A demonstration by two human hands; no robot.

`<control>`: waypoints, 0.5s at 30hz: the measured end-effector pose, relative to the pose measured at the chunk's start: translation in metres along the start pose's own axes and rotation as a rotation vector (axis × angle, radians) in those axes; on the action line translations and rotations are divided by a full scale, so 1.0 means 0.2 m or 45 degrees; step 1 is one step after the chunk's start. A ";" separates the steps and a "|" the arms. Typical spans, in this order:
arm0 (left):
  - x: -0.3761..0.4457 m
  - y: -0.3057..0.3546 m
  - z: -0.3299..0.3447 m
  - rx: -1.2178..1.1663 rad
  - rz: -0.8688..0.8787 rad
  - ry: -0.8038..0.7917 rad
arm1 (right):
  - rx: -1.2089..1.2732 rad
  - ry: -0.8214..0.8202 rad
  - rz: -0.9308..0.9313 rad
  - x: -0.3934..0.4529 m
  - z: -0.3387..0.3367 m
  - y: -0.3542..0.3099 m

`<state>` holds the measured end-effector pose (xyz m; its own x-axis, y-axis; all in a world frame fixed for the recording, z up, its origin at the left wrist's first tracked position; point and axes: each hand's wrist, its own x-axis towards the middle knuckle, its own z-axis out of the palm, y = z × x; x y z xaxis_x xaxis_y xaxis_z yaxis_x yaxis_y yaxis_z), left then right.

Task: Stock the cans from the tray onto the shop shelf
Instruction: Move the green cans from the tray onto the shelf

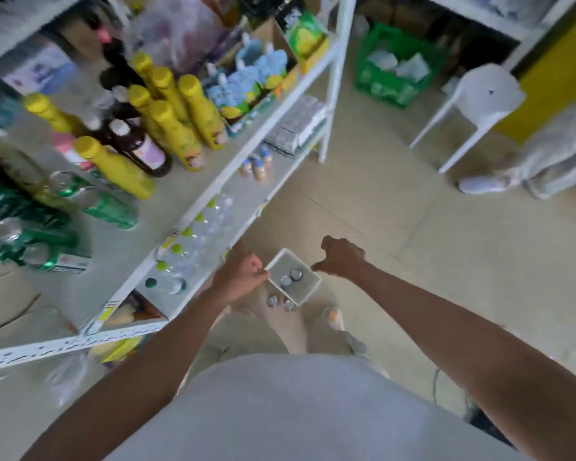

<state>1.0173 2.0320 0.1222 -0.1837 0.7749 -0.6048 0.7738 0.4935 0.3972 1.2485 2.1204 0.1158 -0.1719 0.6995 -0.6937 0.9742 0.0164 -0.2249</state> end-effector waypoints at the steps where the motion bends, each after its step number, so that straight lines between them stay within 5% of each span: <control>1: 0.01 0.00 0.05 -0.009 -0.008 -0.079 | 0.028 -0.035 0.028 -0.01 0.05 0.05; 5: 0.07 0.00 0.17 -0.011 -0.021 -0.262 | 0.160 -0.161 0.124 -0.01 0.26 0.19; 15: 0.70 -0.31 0.75 0.158 -0.048 -0.331 | 0.461 -0.300 0.339 0.60 1.02 0.32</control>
<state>1.0336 2.0503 -0.0908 -0.0647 0.6217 -0.7806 0.8407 0.4554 0.2931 1.2613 2.0598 -0.1206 0.0067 0.4647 -0.8855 0.8829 -0.4184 -0.2129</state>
